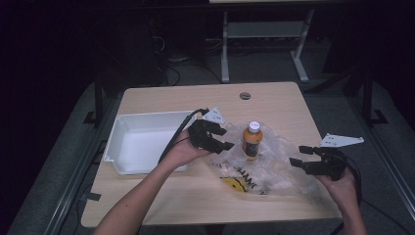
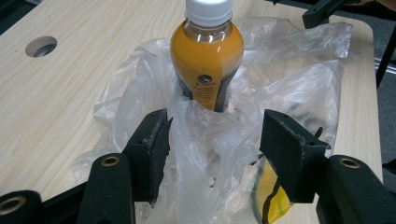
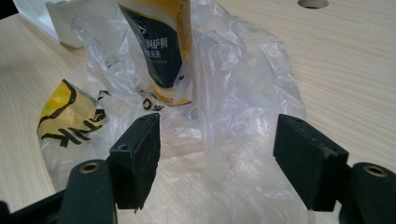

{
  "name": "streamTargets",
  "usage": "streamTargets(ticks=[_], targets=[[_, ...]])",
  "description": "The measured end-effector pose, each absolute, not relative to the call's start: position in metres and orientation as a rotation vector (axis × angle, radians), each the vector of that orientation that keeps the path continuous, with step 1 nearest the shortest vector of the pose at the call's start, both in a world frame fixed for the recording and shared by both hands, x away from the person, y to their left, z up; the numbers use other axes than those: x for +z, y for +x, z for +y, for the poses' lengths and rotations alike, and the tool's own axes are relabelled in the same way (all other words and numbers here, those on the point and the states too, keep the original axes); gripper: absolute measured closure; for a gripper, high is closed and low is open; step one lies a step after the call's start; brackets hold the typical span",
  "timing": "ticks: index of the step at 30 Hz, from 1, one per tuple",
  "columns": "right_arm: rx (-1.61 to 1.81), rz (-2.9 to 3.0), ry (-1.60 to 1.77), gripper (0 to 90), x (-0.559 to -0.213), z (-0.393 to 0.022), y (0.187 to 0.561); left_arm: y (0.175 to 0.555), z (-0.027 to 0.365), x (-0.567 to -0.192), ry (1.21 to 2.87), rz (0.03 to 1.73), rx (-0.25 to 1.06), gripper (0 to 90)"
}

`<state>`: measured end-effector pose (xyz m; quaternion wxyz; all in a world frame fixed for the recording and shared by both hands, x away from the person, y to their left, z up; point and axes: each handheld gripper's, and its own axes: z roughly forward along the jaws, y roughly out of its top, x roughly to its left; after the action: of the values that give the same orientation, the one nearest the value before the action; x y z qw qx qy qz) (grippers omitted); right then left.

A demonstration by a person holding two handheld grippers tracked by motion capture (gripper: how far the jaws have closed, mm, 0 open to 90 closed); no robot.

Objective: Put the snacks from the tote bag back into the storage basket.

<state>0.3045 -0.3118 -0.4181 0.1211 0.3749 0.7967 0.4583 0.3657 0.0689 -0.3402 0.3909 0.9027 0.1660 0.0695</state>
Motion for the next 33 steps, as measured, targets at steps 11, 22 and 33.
streamTargets(ticks=[11, 22, 33], targets=[[1.333, 2.328, 1.085, 30.4, -0.418, -0.311, 0.304, 0.376, 0.06, -0.34, 2.3, 0.407, 0.143, 36.4], [1.339, 2.313, 1.078, 29.3, -0.416, -0.313, 0.305, 0.387, 0.043, -0.335, 2.307, 0.363, 0.114, 35.9], [1.339, 2.304, 1.077, 29.3, -0.414, -0.316, 0.303, 0.394, 0.026, -0.327, 2.317, 0.31, 0.1, 35.9]])
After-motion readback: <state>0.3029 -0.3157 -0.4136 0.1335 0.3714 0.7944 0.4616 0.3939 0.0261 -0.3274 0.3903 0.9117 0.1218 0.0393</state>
